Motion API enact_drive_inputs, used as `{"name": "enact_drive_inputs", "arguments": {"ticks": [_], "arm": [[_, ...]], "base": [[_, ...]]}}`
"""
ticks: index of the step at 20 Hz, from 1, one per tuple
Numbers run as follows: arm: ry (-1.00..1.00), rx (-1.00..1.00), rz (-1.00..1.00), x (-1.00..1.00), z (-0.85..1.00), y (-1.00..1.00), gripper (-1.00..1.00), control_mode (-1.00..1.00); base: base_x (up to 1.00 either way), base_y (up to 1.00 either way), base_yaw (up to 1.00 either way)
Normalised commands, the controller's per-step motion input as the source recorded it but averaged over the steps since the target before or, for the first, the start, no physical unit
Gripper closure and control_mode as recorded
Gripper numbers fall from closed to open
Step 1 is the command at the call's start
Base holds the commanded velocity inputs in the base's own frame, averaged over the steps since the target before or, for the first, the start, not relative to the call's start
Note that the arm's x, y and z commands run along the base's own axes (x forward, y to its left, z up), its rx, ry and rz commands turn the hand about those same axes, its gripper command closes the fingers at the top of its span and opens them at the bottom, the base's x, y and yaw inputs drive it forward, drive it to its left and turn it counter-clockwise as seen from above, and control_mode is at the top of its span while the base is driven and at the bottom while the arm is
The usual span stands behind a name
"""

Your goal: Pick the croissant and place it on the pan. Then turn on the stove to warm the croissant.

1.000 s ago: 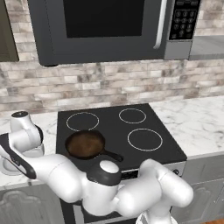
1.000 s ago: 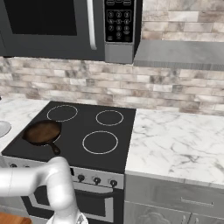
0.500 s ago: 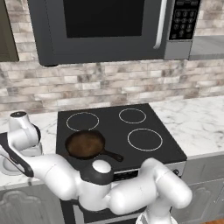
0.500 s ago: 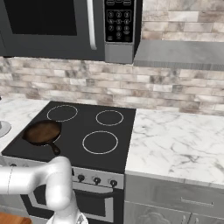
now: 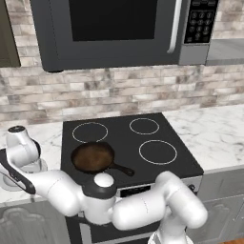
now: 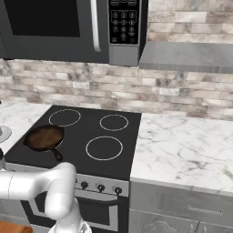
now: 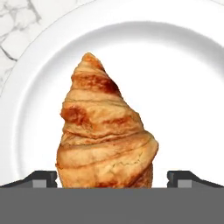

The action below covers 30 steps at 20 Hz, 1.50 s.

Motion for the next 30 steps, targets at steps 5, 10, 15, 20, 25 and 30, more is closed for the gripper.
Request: {"name": "enact_drive_inputs", "arguments": {"ticks": [5,10,15,20,25,30], "arm": [[-0.01,0.00,-0.01,0.16,-0.46,0.16,1.00,-1.00],[0.00,0.03,-0.03,0.00,0.27,-0.13,1.00,-1.00],[-0.01,0.05,-0.15,-0.06,1.00,-0.93,1.00,-1.00],[-0.03,0.07,-0.35,0.00,0.76,-1.00,1.00,-1.00],[-0.09,0.13,-0.42,-0.21,0.28,-0.83,1.00,-1.00],[-0.08,0.13,-0.46,-0.65,0.12,-0.47,1.00,-1.00]], "base": [[0.00,0.00,0.00],[0.00,0.00,0.00],[0.00,0.00,0.00],[0.00,0.00,0.00],[0.00,0.00,0.00],[0.00,0.00,0.00]]}}
